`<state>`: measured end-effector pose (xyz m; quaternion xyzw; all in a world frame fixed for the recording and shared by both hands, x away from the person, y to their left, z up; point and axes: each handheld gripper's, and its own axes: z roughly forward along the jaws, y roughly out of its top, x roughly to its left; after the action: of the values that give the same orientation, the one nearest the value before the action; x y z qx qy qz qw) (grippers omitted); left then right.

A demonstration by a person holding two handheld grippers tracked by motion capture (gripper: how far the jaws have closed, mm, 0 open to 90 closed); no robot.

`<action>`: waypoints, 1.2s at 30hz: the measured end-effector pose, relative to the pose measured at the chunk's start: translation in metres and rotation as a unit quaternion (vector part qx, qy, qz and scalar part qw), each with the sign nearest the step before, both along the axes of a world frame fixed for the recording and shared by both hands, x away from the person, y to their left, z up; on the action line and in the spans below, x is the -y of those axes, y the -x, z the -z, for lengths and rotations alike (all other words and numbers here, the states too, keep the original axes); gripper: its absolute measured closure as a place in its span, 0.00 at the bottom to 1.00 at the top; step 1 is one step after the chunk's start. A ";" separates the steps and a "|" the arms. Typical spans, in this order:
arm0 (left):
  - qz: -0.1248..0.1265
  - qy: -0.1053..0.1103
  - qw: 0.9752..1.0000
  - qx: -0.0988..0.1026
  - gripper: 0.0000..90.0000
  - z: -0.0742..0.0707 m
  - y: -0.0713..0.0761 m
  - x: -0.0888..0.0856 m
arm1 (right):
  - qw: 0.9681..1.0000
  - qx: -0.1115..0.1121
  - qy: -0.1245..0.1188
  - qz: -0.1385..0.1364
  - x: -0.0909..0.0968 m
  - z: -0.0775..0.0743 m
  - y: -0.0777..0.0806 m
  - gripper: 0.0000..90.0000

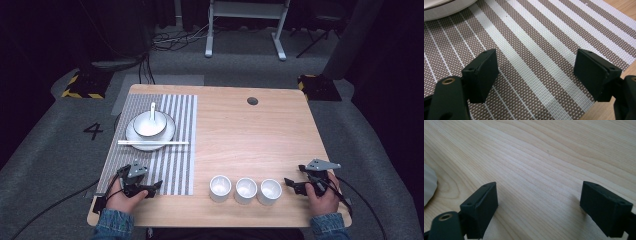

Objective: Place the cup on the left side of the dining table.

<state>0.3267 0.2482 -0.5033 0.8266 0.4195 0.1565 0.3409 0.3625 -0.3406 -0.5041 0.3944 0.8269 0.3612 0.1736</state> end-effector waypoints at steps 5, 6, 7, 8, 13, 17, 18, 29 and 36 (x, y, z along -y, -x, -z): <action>-0.007 -0.006 1.000 0.013 0.24 -0.002 0.001 0.001 | 1.000 0.000 0.000 0.000 0.000 0.000 0.000 0.17; -0.005 -0.004 1.000 0.012 0.25 -0.004 0.001 0.001 | 1.000 0.000 0.000 0.000 0.000 0.000 0.000 0.17; -0.004 0.008 1.000 0.012 0.25 -0.008 0.002 0.002 | 1.000 0.000 0.000 0.000 0.000 0.000 0.000 0.17; -0.001 0.010 1.000 0.012 0.25 -0.011 0.003 0.002 | 1.000 0.000 0.000 0.000 0.000 0.000 0.000 0.17; 0.004 0.011 1.000 0.014 0.25 -0.021 0.006 0.004 | 1.000 0.000 0.000 0.000 0.000 0.000 0.000 0.17; 0.015 0.019 1.000 0.017 0.25 -0.031 0.010 0.008 | 1.000 0.000 0.000 0.000 0.000 0.000 0.000 0.17; 0.020 0.021 0.999 0.022 0.25 -0.034 0.010 0.009 | 1.000 0.000 0.000 0.000 0.000 0.000 0.000 0.17; 0.060 0.078 0.994 0.037 0.26 -0.062 0.012 0.025 | 1.000 0.000 0.000 0.000 0.000 0.000 0.000 0.17; 0.068 0.073 0.993 0.057 0.26 -0.075 0.007 0.031 | 1.000 0.000 0.000 0.000 0.000 0.000 0.000 0.17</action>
<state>0.3200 0.2170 -0.4285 0.8160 0.3523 0.1489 0.4335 0.3626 -0.3406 -0.5041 0.3942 0.8271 0.3613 0.1735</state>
